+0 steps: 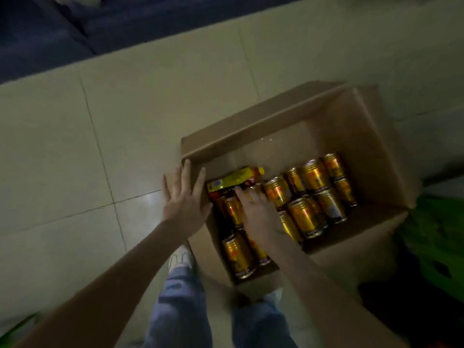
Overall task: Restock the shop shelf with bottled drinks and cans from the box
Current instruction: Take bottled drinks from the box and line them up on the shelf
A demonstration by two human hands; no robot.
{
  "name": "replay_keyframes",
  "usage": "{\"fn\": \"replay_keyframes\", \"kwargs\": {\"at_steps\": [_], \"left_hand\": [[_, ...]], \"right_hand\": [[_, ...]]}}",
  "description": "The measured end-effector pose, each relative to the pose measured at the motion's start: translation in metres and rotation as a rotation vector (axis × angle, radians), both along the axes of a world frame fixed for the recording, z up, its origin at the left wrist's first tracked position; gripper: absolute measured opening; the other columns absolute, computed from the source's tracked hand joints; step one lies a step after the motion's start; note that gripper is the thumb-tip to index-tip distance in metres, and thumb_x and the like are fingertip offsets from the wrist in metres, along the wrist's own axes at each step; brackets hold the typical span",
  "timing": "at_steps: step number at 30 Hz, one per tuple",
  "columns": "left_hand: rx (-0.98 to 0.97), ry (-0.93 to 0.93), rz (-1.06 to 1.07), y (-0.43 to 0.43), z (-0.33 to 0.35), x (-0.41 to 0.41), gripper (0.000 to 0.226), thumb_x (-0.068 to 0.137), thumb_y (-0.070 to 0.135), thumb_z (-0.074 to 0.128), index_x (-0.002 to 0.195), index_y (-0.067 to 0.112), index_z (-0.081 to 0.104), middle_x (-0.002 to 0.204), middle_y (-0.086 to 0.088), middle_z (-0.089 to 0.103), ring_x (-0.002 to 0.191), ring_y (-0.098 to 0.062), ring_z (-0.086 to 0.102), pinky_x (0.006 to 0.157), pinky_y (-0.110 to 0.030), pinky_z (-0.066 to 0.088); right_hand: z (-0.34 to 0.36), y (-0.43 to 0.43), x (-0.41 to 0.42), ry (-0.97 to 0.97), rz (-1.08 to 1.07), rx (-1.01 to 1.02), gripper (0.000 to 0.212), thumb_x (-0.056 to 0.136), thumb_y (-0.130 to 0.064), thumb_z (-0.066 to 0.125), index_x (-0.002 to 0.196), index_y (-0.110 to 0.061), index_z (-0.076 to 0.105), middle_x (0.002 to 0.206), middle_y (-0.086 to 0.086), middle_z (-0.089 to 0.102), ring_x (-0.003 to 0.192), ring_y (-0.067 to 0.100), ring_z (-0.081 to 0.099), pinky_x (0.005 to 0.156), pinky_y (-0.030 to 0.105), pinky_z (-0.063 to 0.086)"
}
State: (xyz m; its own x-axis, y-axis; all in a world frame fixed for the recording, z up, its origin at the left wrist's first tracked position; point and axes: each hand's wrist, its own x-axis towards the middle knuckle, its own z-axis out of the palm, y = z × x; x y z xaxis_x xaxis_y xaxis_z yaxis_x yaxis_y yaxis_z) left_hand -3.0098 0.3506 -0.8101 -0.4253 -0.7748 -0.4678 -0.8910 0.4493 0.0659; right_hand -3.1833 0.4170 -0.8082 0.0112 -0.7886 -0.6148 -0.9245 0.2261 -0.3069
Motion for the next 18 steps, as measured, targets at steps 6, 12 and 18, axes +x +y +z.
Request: {"fn": "replay_keyframes", "kwargs": {"at_steps": [6,12,18], "left_hand": [[-0.107,0.051,-0.105,-0.022,-0.069,0.022,0.079,0.083,0.046,0.055,0.15,0.015,0.026,0.156,-0.026,0.01,0.142,-0.041,0.007,0.106,-0.063,0.002],[-0.091,0.133,-0.076,-0.02,-0.081,0.023,0.074,0.079,0.045,0.038,0.147,0.015,0.034,0.157,-0.021,-0.001,0.142,-0.038,-0.007,0.108,-0.06,0.007],[-0.014,0.062,-0.111,-0.023,-0.064,0.025,0.073,0.084,0.049,0.042,0.149,0.019,0.028,0.158,-0.022,-0.003,0.141,-0.037,-0.01,0.109,-0.059,0.003]], "right_hand": [[-0.133,-0.05,0.037,0.022,0.237,0.147,0.06,0.099,-0.025,0.037,0.152,-0.017,0.012,0.156,0.008,0.021,0.144,0.026,0.015,0.117,0.04,0.008],[-0.181,-0.094,0.043,0.223,0.321,0.155,0.088,0.09,-0.041,0.056,0.152,-0.022,-0.004,0.16,0.004,0.004,0.147,0.024,-0.001,0.116,0.044,-0.009],[-0.171,-0.109,0.024,0.248,0.349,0.005,0.058,0.089,-0.012,0.056,0.141,-0.01,0.029,0.142,0.012,0.041,0.136,0.027,0.031,0.115,0.046,0.016]]}}
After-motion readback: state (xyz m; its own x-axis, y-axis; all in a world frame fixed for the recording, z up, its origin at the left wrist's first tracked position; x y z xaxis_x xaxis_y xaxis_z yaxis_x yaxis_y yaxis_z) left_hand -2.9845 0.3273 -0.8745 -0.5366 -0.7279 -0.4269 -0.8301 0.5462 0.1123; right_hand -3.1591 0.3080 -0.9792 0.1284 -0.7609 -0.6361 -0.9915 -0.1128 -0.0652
